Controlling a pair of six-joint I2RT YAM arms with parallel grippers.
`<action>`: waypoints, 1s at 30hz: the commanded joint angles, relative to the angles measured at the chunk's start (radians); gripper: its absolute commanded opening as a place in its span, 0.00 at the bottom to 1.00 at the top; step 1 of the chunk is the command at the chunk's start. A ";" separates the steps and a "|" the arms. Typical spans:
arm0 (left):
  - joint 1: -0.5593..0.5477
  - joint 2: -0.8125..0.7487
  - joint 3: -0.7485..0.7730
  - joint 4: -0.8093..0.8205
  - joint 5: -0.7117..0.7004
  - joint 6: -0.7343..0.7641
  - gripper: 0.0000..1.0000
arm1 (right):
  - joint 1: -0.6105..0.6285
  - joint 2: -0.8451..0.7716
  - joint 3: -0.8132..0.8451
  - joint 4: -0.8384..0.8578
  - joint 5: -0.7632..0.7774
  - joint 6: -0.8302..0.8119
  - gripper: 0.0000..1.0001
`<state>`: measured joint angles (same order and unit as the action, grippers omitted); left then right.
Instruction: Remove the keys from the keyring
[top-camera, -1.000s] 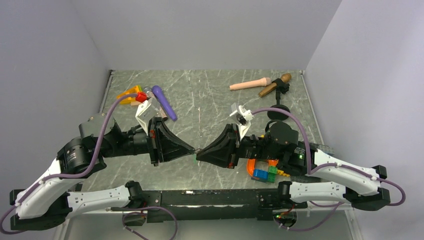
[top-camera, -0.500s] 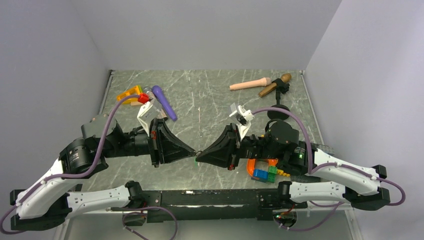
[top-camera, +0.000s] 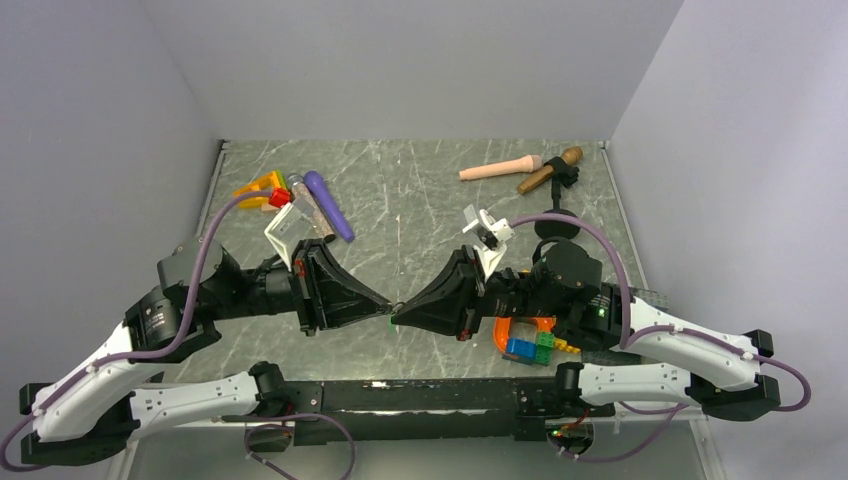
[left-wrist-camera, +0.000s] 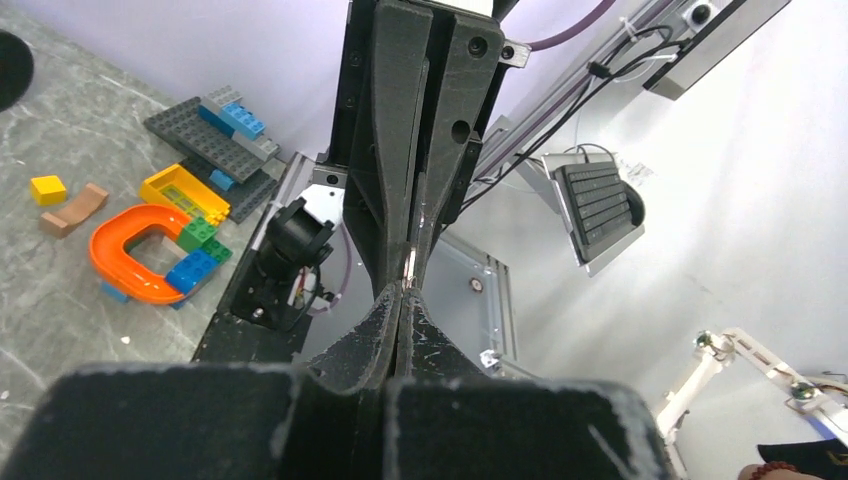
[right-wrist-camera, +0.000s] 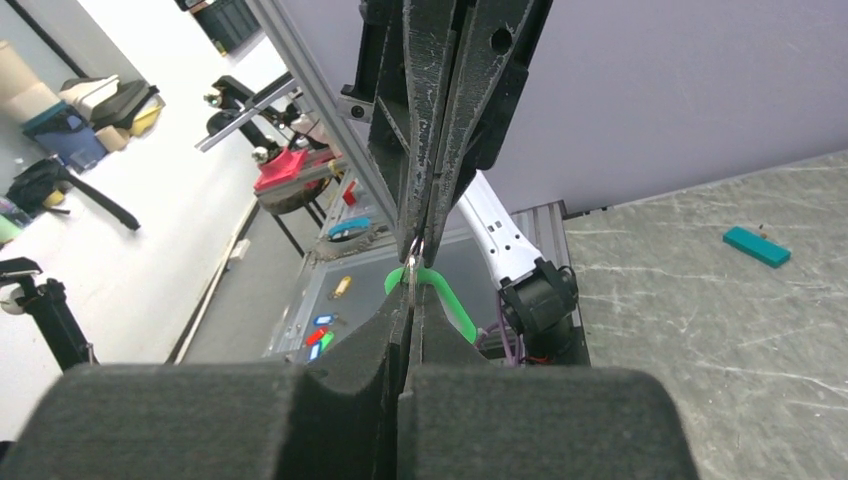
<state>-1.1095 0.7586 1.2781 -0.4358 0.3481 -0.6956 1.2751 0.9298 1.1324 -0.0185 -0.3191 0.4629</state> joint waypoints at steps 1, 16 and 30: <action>-0.001 -0.006 -0.021 0.114 0.039 -0.079 0.00 | 0.001 0.004 0.039 0.084 -0.012 0.008 0.00; -0.001 -0.032 -0.135 0.340 0.121 -0.275 0.00 | 0.000 0.028 0.093 0.115 -0.075 0.009 0.00; -0.001 -0.038 -0.251 0.420 0.132 -0.391 0.00 | 0.010 0.081 0.144 0.132 -0.087 0.009 0.00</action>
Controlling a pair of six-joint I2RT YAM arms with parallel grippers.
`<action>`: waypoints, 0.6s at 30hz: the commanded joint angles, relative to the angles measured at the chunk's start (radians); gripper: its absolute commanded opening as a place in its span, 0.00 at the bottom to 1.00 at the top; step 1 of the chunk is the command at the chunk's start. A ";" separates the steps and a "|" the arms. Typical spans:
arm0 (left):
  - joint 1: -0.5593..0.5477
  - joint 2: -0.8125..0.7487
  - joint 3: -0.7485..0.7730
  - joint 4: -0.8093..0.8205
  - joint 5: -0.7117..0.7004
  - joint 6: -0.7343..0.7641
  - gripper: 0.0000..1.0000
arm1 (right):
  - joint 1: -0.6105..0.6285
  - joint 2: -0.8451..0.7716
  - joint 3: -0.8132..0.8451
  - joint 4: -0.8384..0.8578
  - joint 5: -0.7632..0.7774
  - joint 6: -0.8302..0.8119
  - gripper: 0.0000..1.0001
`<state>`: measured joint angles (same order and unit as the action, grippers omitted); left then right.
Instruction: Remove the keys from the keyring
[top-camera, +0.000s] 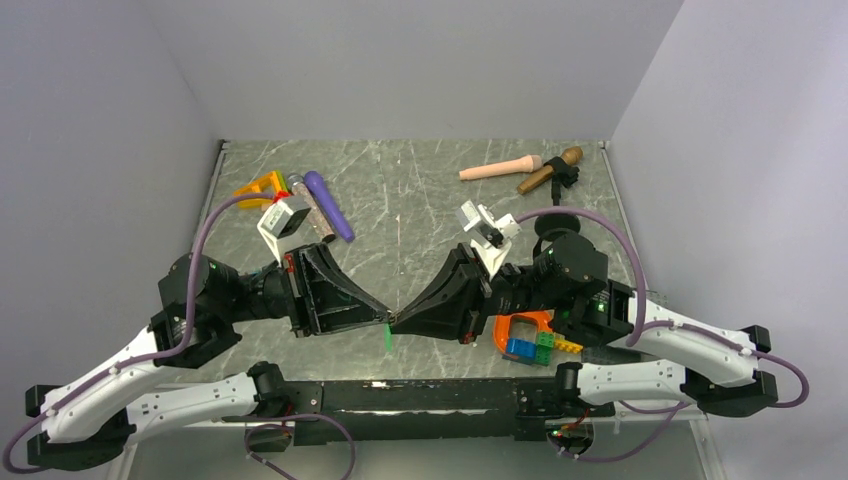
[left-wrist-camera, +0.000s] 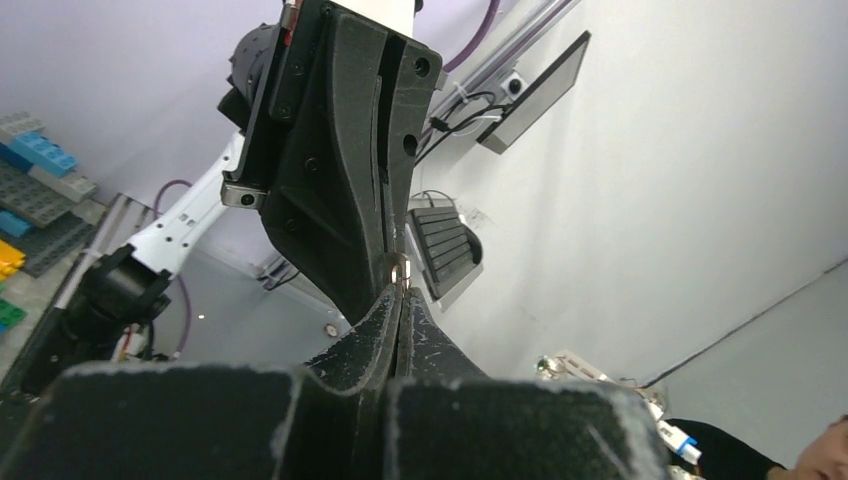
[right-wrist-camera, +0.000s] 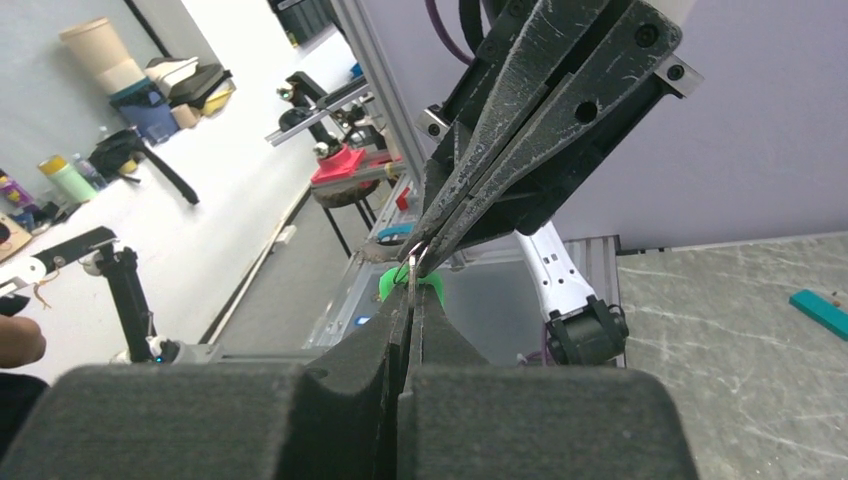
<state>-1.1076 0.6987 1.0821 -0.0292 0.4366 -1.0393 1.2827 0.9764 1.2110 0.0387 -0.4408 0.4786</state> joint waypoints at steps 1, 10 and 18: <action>-0.003 0.023 -0.068 0.020 0.046 -0.058 0.00 | 0.002 0.041 0.074 0.070 0.034 -0.009 0.00; -0.003 0.056 -0.120 0.108 0.076 -0.109 0.00 | 0.004 0.096 0.146 0.039 0.037 -0.004 0.00; -0.002 0.015 -0.173 0.139 0.041 -0.116 0.00 | 0.013 0.069 0.104 0.072 0.073 0.020 0.00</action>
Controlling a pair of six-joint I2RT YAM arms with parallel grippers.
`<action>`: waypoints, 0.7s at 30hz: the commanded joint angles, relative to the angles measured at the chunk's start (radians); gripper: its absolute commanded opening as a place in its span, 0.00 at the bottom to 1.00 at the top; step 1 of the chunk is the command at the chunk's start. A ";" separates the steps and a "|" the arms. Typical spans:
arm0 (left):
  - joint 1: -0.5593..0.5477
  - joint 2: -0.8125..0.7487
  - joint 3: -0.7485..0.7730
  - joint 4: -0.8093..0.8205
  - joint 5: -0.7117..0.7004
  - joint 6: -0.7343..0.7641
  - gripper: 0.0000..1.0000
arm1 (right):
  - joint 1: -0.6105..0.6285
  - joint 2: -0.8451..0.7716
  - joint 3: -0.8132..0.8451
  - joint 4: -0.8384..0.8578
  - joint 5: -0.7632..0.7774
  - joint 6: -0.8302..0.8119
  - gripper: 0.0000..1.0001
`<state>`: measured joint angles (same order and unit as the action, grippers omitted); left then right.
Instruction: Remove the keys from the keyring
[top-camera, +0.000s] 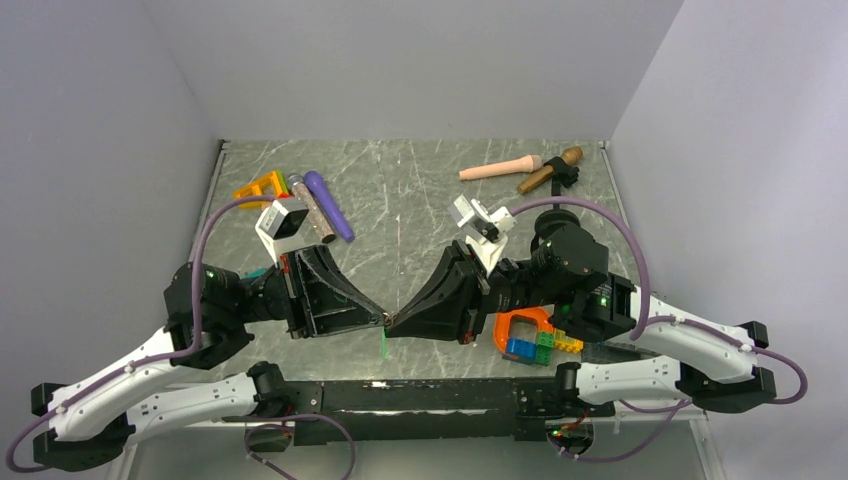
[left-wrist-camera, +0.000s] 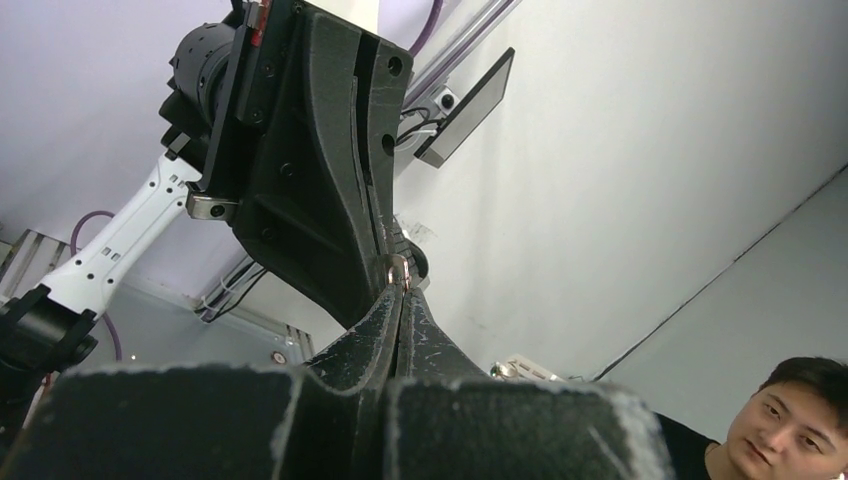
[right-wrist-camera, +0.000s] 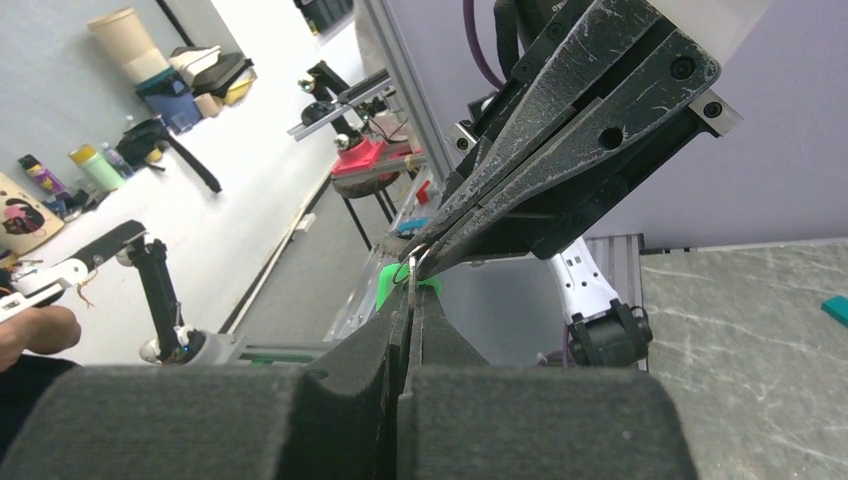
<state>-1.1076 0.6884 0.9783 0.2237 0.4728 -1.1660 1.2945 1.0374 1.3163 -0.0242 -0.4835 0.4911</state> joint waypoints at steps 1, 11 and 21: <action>-0.003 0.019 -0.077 -0.109 -0.004 0.009 0.00 | 0.003 0.002 -0.009 0.141 0.122 0.011 0.00; -0.003 -0.046 0.010 -0.383 -0.235 0.151 0.00 | 0.011 -0.047 -0.052 0.095 0.239 0.020 0.00; -0.003 -0.051 0.046 -0.476 -0.294 0.233 0.00 | 0.011 -0.001 -0.008 0.029 0.282 0.014 0.42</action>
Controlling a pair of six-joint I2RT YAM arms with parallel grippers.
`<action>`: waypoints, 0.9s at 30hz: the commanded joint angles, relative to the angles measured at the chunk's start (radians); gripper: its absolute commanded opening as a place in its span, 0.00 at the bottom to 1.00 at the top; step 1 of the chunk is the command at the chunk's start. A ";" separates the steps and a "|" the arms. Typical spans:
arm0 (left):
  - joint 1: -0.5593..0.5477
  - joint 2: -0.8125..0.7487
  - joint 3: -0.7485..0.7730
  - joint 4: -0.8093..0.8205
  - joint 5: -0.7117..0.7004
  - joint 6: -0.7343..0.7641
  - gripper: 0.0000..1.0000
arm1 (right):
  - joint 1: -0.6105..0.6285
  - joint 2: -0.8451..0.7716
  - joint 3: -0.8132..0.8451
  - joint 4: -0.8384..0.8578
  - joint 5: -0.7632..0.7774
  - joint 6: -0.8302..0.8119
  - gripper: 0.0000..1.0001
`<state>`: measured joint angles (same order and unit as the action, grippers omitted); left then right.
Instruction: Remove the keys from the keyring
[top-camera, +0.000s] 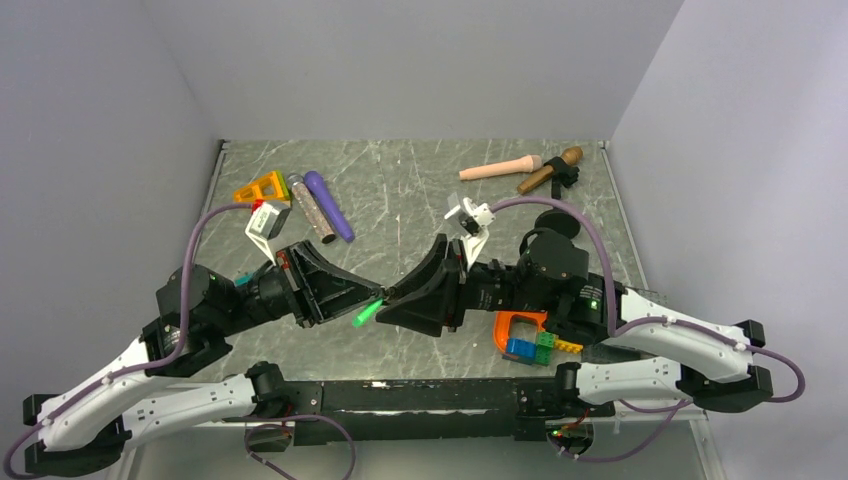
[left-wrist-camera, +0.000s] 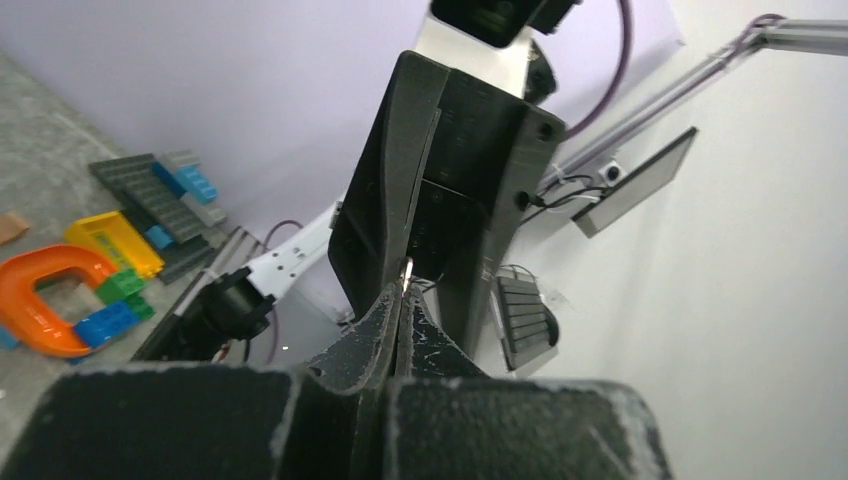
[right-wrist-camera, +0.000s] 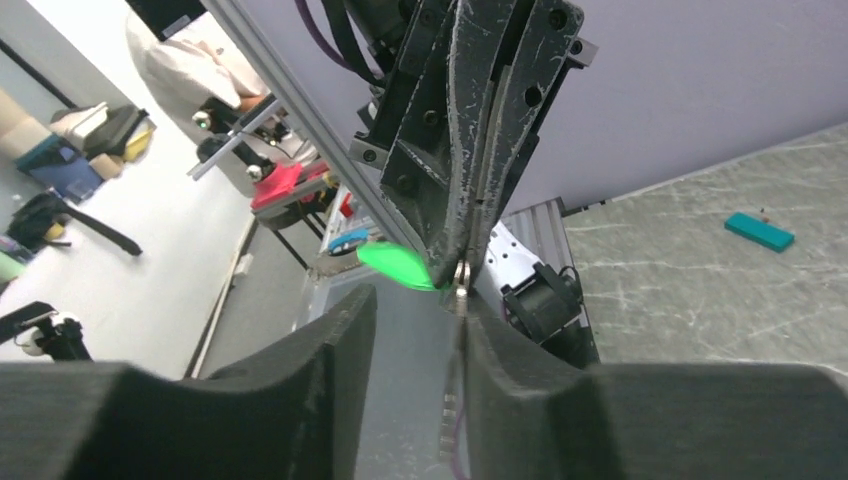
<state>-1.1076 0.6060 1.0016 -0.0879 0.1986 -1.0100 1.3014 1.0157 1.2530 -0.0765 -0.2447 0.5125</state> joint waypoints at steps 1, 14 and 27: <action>-0.003 0.031 0.029 -0.174 -0.022 0.084 0.00 | 0.005 0.021 0.055 0.081 0.044 -0.008 0.47; -0.003 0.012 0.041 -0.187 -0.020 0.097 0.00 | 0.004 -0.030 0.061 0.015 0.109 -0.053 0.49; -0.003 0.025 0.060 -0.150 0.005 0.091 0.00 | 0.003 -0.105 0.055 -0.042 0.216 -0.087 0.67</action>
<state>-1.1069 0.6216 1.0294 -0.2684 0.1825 -0.9314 1.3052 0.9028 1.2812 -0.1268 -0.0685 0.4431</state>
